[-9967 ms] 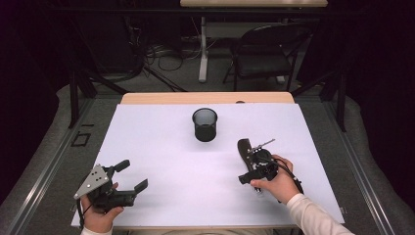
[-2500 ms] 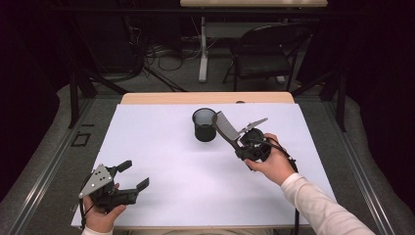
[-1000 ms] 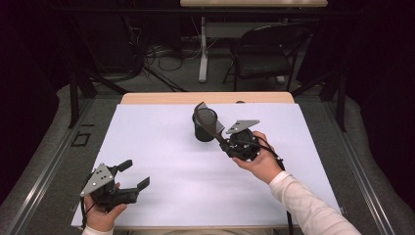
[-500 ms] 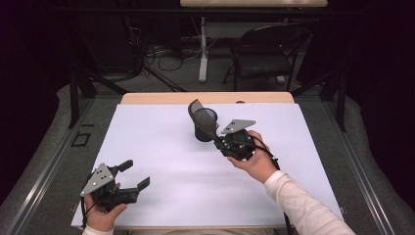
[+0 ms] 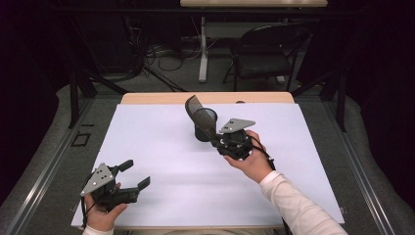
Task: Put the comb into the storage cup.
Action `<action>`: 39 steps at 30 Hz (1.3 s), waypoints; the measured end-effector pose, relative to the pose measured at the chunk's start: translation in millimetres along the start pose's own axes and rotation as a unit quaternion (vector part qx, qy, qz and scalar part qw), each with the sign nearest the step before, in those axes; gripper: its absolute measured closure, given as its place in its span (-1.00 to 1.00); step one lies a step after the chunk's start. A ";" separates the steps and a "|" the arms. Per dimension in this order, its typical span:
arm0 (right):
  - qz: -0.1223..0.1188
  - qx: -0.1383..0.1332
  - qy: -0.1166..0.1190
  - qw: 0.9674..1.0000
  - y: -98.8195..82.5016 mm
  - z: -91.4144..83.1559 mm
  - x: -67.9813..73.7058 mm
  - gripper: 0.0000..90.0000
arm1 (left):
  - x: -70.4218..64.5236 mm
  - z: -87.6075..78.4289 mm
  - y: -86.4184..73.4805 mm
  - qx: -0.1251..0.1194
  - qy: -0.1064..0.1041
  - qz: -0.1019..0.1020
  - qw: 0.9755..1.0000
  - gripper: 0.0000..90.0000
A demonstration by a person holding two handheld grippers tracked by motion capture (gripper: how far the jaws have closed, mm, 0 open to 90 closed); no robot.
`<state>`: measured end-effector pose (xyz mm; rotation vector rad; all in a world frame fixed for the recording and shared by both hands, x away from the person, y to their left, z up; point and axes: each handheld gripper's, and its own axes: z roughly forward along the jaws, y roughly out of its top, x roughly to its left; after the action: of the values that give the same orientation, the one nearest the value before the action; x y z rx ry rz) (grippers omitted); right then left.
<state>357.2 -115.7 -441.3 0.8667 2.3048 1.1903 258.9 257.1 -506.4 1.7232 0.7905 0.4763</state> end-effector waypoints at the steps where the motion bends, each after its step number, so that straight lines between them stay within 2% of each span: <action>1: -0.001 -0.002 0.000 1.000 0.4 -0.1 0.0 0.62 | 0.1 0.2 -0.1 -0.001 -0.001 -0.001 1.000 -0.70; 12: 0.007 -0.035 -0.005 0.999 2.4 -3.6 -3.7 0.61 | 0.8 4.7 1.8 0.001 0.002 -0.008 1.000 -0.68; 22: 0.010 -0.050 -0.002 0.999 5.5 -5.3 -1.7 0.61 | 1.4 4.6 13.6 -0.006 0.007 -0.014 1.000 -0.68; 28: 0.007 -0.054 -0.003 0.999 6.3 -5.8 0.5 0.61 | 2.3 5.8 29.7 -0.005 -0.005 -0.022 1.000 -0.65; 34: 0.004 -0.058 -0.004 0.998 7.2 -7.0 2.7 0.61 | 3.4 9.5 46.8 -0.007 -0.010 -0.019 1.000 -0.65; 39: 0.004 -0.059 -0.004 0.998 7.3 -7.4 2.6 0.61 | 7.1 13.7 61.5 0.001 -0.012 -0.026 1.000 -0.65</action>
<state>353.3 -115.0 -431.4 0.8383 2.2008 1.3091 289.3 243.6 -452.4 1.7029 0.8167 0.4180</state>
